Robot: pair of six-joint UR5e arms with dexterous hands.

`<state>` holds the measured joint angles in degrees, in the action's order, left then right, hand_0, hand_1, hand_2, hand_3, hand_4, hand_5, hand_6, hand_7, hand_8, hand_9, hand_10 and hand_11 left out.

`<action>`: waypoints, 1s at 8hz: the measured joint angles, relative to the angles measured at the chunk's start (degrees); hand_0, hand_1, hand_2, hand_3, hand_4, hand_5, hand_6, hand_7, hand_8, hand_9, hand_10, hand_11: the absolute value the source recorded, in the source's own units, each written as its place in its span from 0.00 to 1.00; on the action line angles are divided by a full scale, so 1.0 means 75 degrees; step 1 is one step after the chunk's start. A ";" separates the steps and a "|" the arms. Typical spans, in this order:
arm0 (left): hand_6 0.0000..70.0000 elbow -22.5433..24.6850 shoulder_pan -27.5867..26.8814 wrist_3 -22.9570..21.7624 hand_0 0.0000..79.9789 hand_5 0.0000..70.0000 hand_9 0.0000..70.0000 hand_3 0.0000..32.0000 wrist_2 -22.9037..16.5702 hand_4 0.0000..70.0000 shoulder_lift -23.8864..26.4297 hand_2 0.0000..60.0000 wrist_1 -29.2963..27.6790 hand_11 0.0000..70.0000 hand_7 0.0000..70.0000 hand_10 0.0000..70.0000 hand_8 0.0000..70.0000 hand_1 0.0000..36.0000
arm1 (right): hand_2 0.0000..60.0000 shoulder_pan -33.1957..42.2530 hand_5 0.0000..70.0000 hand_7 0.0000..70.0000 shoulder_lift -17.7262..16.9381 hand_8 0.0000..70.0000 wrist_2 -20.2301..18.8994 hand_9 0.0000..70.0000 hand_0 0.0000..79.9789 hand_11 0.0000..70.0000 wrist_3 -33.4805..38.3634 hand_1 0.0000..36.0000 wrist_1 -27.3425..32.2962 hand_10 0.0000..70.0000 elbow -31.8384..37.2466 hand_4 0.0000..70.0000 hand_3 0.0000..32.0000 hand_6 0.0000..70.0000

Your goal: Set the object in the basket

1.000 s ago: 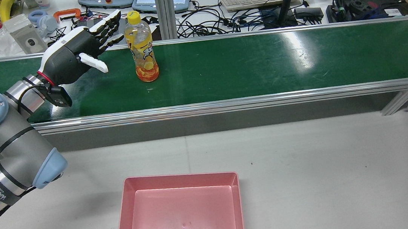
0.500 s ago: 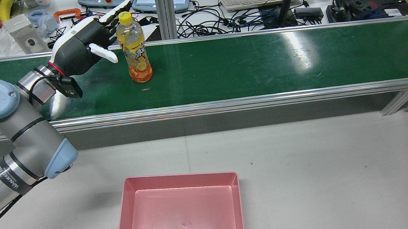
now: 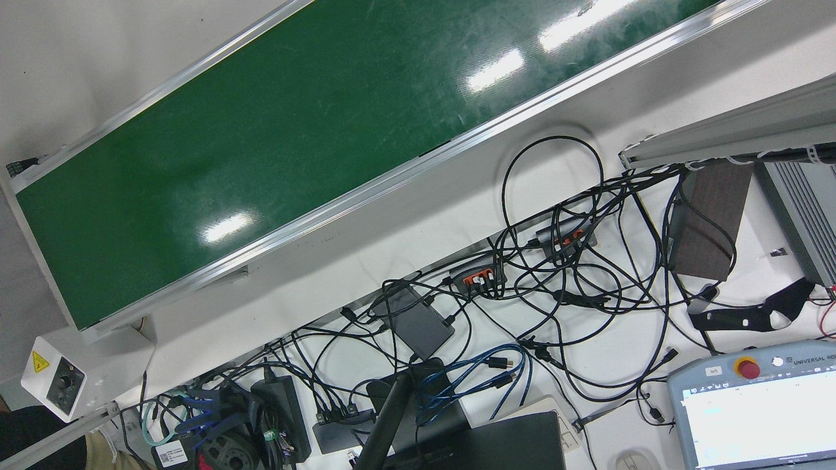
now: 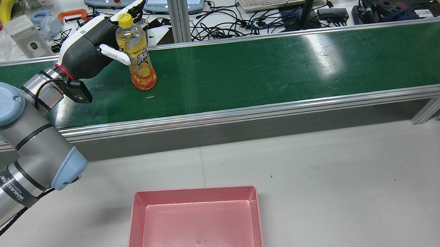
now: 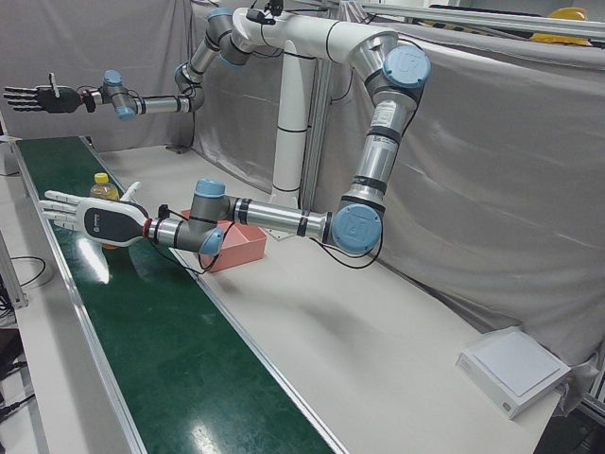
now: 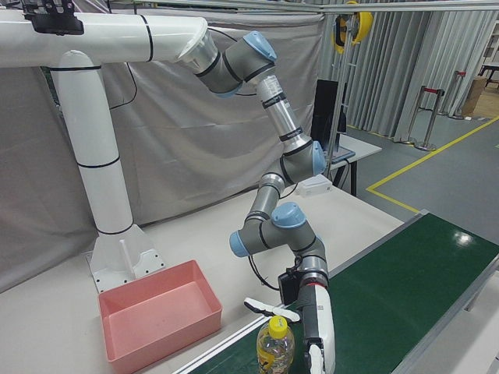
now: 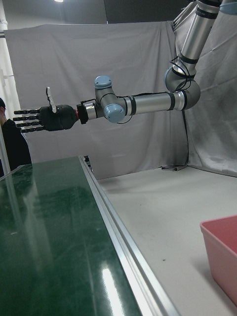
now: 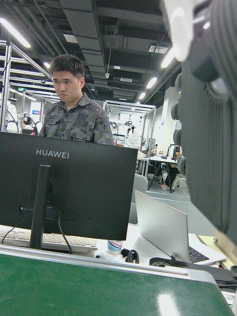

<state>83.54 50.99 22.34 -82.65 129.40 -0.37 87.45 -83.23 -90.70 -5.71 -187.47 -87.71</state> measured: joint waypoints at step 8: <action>0.57 0.0186 0.0027 -0.0496 0.67 1.00 1.00 0.00 -0.0063 0.52 0.0000 0.76 0.0606 1.00 1.00 1.00 0.76 0.56 | 0.00 0.0000 0.00 0.00 0.0000 0.00 0.0000 0.00 0.00 0.00 0.0000 0.00 0.0000 0.00 -0.0001 0.00 0.00 0.00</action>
<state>84.93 51.19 18.61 -83.12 129.39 4.18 87.45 -83.23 -90.70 -5.71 -187.47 -87.72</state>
